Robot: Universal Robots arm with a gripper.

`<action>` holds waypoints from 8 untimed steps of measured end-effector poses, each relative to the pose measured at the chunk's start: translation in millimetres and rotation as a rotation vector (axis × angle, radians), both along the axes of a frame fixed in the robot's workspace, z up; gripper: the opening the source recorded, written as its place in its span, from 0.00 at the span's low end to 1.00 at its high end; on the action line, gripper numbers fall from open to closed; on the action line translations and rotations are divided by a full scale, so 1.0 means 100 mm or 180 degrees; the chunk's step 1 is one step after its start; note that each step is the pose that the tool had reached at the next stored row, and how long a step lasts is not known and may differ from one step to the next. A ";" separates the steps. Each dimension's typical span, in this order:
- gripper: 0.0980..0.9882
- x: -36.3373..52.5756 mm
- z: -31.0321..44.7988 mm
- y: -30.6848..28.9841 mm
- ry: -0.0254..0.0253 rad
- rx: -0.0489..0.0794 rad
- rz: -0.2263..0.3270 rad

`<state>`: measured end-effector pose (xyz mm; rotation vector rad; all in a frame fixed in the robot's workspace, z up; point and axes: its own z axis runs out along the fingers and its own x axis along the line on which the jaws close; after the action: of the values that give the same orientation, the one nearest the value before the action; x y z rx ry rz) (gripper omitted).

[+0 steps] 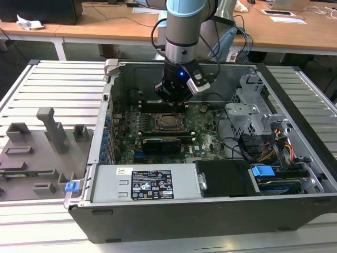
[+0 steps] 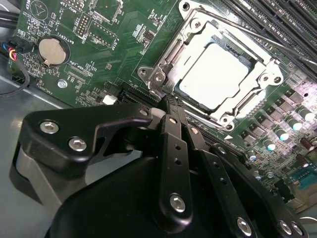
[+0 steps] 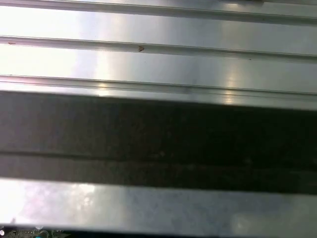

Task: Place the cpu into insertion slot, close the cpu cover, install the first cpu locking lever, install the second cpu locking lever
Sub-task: 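Install the second cpu locking lever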

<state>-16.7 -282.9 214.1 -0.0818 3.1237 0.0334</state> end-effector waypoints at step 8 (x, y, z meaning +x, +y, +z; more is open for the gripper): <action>0.01 0.000 0.128 -0.022 0.0000 0.0000 0.0000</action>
<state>-16.7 -285.1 226.9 -0.0817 3.1237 0.0335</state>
